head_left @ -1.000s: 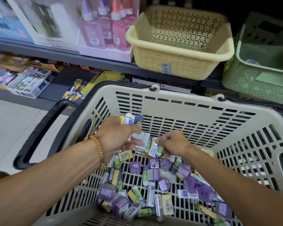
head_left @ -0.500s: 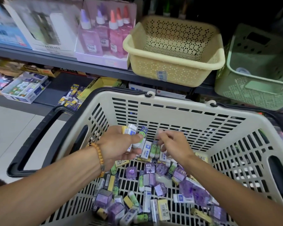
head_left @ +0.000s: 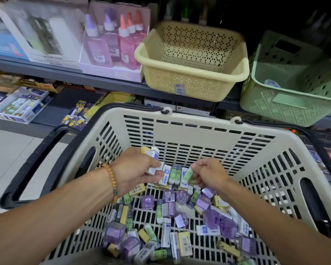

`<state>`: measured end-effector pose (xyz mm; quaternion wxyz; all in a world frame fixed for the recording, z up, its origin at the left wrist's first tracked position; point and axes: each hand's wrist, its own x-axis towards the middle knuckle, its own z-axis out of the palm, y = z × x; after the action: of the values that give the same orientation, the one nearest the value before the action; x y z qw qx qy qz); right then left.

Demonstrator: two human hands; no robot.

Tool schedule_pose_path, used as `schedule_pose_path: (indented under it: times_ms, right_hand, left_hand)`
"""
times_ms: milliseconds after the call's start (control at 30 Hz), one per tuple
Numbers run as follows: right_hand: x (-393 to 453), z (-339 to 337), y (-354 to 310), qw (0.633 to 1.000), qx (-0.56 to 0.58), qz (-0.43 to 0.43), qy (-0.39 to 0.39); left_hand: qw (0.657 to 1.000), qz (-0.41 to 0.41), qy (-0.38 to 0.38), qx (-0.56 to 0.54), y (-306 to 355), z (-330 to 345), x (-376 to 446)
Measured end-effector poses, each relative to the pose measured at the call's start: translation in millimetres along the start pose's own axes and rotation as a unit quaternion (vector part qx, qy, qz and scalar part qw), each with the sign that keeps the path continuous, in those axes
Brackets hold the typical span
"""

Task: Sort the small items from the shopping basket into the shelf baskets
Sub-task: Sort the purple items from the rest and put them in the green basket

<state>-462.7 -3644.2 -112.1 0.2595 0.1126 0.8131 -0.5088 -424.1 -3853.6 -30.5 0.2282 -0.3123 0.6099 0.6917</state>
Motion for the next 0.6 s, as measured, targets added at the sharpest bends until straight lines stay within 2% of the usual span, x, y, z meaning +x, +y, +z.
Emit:
schedule_pose_path:
  times_ms: [167, 300, 400, 467, 600]
  right_hand:
    - [12.4, 12.0, -0.2, 0.998, 0.028, 0.016, -0.046]
    - [-2.1, 11.3, -13.8, 0.997, 0.013, -0.043, -0.058]
    - [-17.1, 12.1, -36.3, 0.979, 0.095, -0.088, -0.159]
    - [-22.2, 17.1, -47.0, 0.967, 0.118, -0.108, -0.196]
    - [-21.4, 17.0, -50.2, 0.975, 0.101, -0.105, -0.168]
  left_hand:
    - [0.999, 0.002, -0.036, 0.028, -0.8, -0.1, -0.1]
    - [0.998, -0.004, -0.055, 0.037, -3.2, 0.7, 0.3]
    - [0.995, -0.005, -0.083, 0.051, -2.8, 1.5, -0.4]
    - [0.992, 0.000, -0.112, 0.060, -2.4, 1.9, -2.8]
    - [0.990, -0.005, -0.124, 0.063, -2.9, 3.9, -3.3]
